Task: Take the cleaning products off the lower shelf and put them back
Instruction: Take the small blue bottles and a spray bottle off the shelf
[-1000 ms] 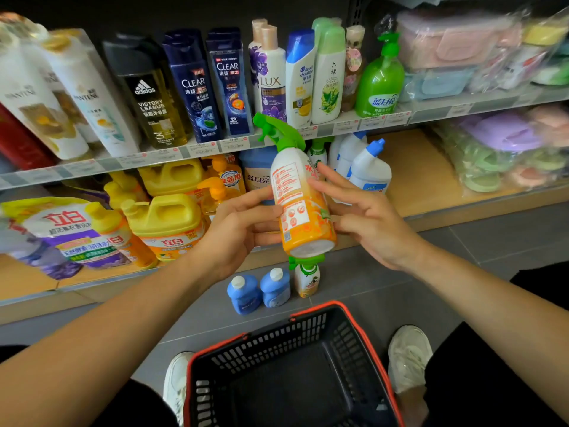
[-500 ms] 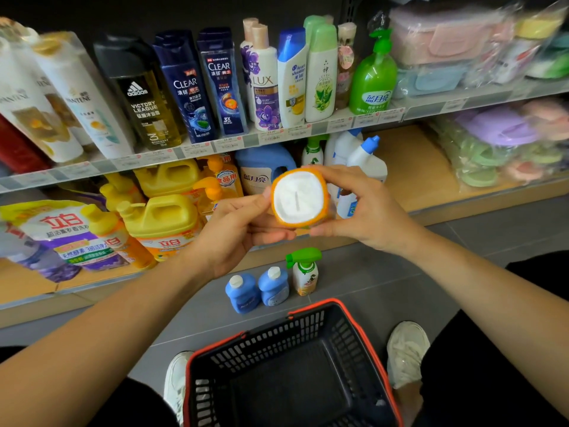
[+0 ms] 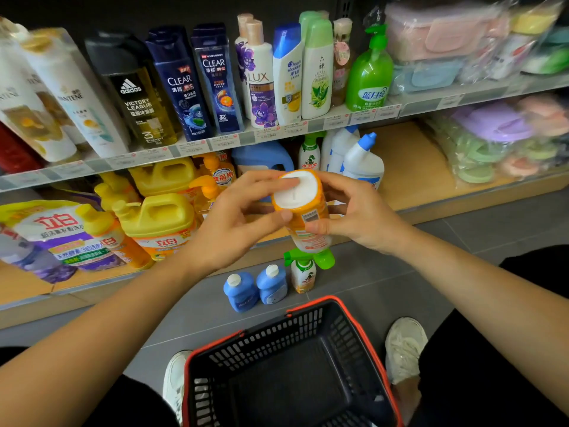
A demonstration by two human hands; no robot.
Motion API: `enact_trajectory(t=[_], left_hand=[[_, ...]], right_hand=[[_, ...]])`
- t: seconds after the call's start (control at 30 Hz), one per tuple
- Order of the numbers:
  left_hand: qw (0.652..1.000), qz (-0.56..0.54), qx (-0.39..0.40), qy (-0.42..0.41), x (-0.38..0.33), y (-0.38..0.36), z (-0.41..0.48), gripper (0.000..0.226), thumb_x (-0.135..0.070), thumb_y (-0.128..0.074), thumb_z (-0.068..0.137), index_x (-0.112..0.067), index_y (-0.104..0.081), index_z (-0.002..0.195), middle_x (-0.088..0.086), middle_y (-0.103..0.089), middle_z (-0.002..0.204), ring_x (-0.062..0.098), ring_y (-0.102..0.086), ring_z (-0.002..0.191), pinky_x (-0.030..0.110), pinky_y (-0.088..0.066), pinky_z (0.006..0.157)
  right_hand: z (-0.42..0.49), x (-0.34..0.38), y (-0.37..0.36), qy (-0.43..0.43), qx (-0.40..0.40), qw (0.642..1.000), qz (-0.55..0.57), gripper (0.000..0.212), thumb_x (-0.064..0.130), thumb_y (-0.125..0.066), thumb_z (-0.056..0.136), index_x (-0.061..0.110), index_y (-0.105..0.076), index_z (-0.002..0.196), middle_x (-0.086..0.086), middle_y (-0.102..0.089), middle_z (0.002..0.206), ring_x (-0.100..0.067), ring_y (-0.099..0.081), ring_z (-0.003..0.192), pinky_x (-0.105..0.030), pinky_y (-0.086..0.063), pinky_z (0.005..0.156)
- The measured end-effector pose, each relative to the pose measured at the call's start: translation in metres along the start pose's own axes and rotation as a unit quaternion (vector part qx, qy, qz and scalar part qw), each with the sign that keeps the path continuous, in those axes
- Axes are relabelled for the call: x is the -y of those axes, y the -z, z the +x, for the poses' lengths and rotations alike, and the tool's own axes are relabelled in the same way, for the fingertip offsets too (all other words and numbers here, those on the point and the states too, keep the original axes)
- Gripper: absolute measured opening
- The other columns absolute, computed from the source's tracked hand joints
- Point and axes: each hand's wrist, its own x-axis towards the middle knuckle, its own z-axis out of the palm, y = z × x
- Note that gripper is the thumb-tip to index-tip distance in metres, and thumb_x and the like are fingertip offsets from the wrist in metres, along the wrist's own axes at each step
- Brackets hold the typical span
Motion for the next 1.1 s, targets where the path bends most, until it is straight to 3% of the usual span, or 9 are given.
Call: enact_trajectory(t=[0.17,0.33,0.53,0.7,0.8,0.93,1.1], left_hand=[[0.981,0.154,0.049,-0.106,-0.003,0.002,-0.002,0.04,-0.019,-0.061,0.098,-0.016,-0.061,0.138,0.006,-0.044,0.155,0.022,-0.041,0.142,0.05,-0.038,0.113],[0.975,0.158,0.05,-0.149,0.002,0.004,-0.003,0.033,-0.012,-0.065,0.096,-0.011,-0.068,0.129,0.003,-0.061,0.141,0.024,-0.044,0.144,0.051,-0.042,0.112],[0.965,0.185,-0.084,-0.167,0.01,0.01,-0.005,0.023,-0.019,-0.084,0.081,-0.005,-0.08,0.099,0.007,-0.076,0.108,0.021,-0.072,0.107,0.044,-0.059,0.088],[0.961,0.19,-0.133,-0.154,0.009,0.01,-0.005,0.02,-0.021,-0.087,0.077,-0.004,-0.08,0.086,0.005,-0.077,0.095,0.015,-0.074,0.09,0.035,-0.059,0.077],[0.959,0.185,-0.15,-0.153,0.009,0.006,-0.006,0.017,-0.018,-0.089,0.077,-0.004,-0.078,0.08,0.005,-0.076,0.085,0.017,-0.072,0.082,0.032,-0.057,0.071],[0.974,0.141,-0.163,-0.068,0.011,-0.001,-0.006,0.02,-0.026,-0.084,0.082,-0.009,-0.075,0.089,0.001,-0.071,0.085,0.012,-0.068,0.078,0.025,-0.058,0.065],[0.989,0.042,-0.109,0.088,0.03,-0.014,-0.011,0.037,-0.022,-0.085,0.079,-0.017,-0.062,0.107,-0.004,-0.069,0.097,0.01,-0.07,0.085,0.017,-0.053,0.066]], right_hand=[[-0.001,-0.002,-0.006,0.0,0.015,1.0,-0.002,0.073,0.018,-0.087,0.074,0.033,-0.052,0.136,0.001,-0.067,0.122,-0.022,-0.064,0.112,-0.04,-0.057,0.094],[-0.001,-0.006,-0.011,-0.008,0.024,1.0,0.002,0.072,0.015,-0.085,0.076,0.022,-0.053,0.139,-0.004,-0.067,0.123,-0.027,-0.064,0.113,-0.049,-0.055,0.094],[0.002,-0.007,-0.01,-0.019,0.037,0.999,-0.006,0.081,0.017,-0.083,0.079,0.026,-0.042,0.149,-0.002,-0.062,0.131,-0.017,-0.062,0.117,-0.043,-0.055,0.097],[0.003,-0.008,-0.011,-0.013,0.071,0.997,-0.007,0.082,0.023,-0.077,0.086,0.045,-0.031,0.151,0.008,-0.06,0.135,-0.008,-0.06,0.121,-0.024,-0.053,0.094],[0.004,-0.011,-0.012,-0.008,0.061,0.998,-0.014,0.073,0.023,-0.078,0.086,0.04,-0.041,0.146,0.002,-0.063,0.131,-0.012,-0.063,0.117,-0.031,-0.054,0.095],[0.005,-0.013,-0.011,-0.015,0.036,0.999,-0.001,0.067,0.026,-0.079,0.084,0.038,-0.045,0.141,0.007,-0.066,0.124,-0.011,-0.065,0.113,-0.029,-0.056,0.089],[0.008,-0.012,-0.004,-0.027,-0.008,0.999,0.024,0.071,0.019,-0.078,0.085,0.035,-0.043,0.144,0.017,-0.067,0.118,-0.003,-0.063,0.111,-0.019,-0.053,0.083]])
